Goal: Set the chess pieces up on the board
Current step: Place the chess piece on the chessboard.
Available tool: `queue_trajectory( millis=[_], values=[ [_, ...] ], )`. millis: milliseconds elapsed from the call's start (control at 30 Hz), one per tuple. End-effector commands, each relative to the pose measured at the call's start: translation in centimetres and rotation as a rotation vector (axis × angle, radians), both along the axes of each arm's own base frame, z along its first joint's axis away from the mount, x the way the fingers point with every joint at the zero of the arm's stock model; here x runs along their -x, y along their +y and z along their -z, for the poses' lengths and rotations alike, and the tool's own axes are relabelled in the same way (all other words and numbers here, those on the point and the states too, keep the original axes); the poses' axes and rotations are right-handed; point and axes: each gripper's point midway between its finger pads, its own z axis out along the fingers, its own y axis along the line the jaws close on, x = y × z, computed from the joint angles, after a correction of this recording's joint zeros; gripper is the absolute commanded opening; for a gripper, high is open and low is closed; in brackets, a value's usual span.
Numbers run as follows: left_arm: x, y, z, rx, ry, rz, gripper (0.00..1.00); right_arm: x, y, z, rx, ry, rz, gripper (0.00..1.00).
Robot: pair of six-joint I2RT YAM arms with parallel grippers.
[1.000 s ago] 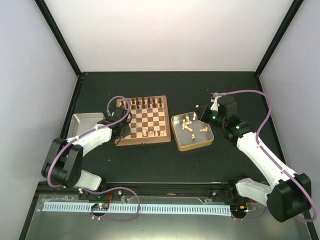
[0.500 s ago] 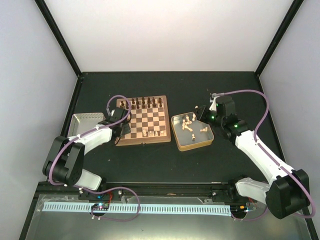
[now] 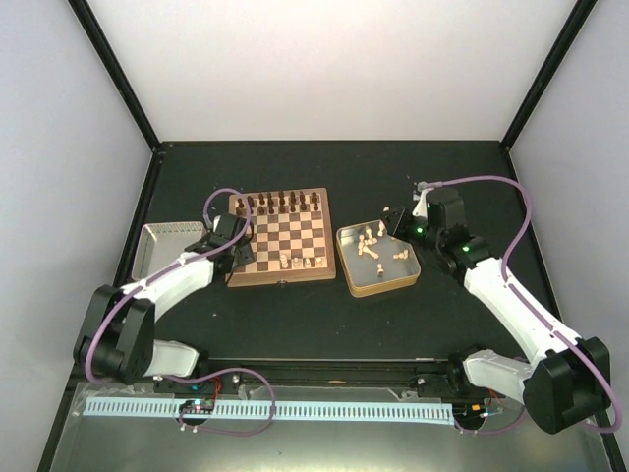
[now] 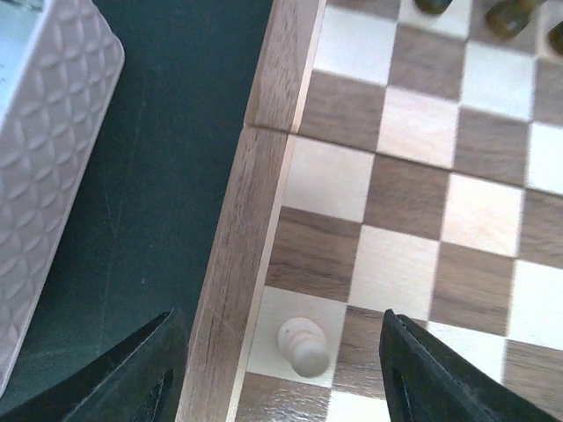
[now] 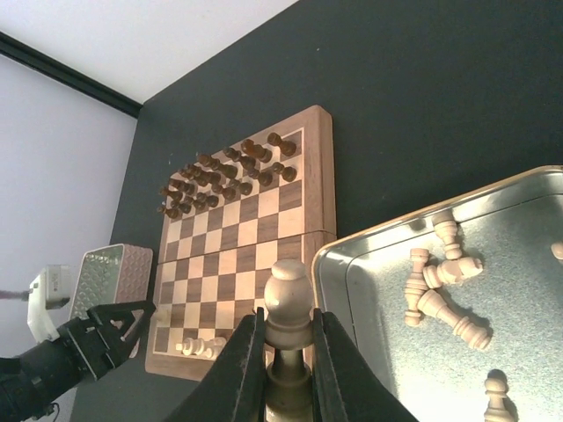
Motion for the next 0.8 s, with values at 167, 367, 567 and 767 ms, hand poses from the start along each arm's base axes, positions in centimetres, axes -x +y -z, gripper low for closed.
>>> queue_trajectory(
  millis=[167, 367, 567, 767],
  values=[
    [-0.5, -2.3, -9.7, 0.198, -0.27, 0.082, 0.66, 0.4, 1.8, -4.3, -0.151, -0.074, -0.062, 0.06],
    [1.7, -10.8, -17.5, 0.627, -0.52, 0.452, 0.73, 1.1, 3.8, -5.4, -0.444, 0.062, -0.065, 0.06],
    [4.4, -18.5, -22.8, 0.797, -0.619, 0.754, 0.83, 1.9, 3.9, -3.1, -0.608, 0.278, 0.035, 0.06],
    [5.0, -24.1, -23.9, 0.802, -0.663, 0.939, 0.86, 2.7, 3.7, -1.2, -0.721, 0.43, 0.115, 0.06]
  ],
)
